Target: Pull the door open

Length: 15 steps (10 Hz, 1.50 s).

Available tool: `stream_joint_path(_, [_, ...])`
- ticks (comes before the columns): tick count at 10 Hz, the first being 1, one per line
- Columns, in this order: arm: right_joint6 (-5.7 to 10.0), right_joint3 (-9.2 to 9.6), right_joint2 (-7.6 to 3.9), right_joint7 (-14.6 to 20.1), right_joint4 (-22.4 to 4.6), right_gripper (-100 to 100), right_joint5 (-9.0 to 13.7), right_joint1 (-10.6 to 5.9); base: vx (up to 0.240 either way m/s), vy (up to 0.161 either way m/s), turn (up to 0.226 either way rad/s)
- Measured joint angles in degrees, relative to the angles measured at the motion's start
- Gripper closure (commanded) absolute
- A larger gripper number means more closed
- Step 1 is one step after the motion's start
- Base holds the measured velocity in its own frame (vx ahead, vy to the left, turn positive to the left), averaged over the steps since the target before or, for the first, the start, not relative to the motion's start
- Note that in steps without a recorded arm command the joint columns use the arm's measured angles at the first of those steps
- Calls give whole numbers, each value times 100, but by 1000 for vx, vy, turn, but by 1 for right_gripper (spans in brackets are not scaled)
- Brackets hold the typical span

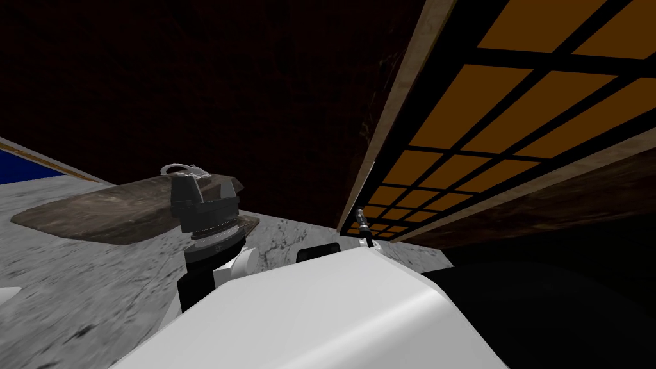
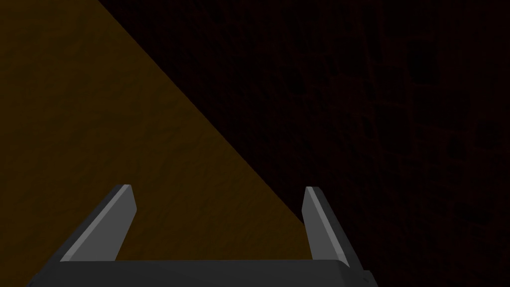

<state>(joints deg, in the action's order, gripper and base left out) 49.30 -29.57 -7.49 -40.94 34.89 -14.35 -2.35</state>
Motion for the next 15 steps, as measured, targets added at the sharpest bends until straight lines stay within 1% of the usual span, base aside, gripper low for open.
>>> stream_joint_path(1, [-176,52,84,178,311,100,-2,130,-17,5,-30])
stream_joint_path(2, [61,-17,-52,151,-204,100,55,-164,-16,15,45])
stream_joint_path(3, [204,-42,-114,211,-454,100,112,-277,-9,1,52])
stream_joint_path(4, [177,-24,-89,318,-360,100,123,-198,-29,-13,58])
stream_joint_path(6, [116,22,-90,586,-282,100,169,-137,-36,-6,41])
stream_joint_path(7, [95,31,-68,717,-240,100,209,-121,-48,-9,94])
stream_joint_path(8, [41,79,-66,918,-105,100,247,-27,-33,-6,25])
stream_joint_path(9, [24,85,-49,1040,-96,100,274,-28,-10,7,-20])
stream_joint_path(10, [125,67,-110,1070,-346,100,297,-150,-25,5,58])
stream_joint_path(11, [142,69,-131,1179,-392,100,339,-177,-40,-18,103])
stream_joint_path(12, [79,97,-111,1340,-270,100,390,-116,-26,-9,39])
stream_joint_path(13, [226,81,-204,1444,-629,100,439,-285,-2,9,18])
stream_joint_path(14, [310,76,-204,1495,-676,100,450,-272,-2,6,-18])
stream_joint_path(15, [198,101,-137,1537,-428,100,435,-149,-30,0,45])
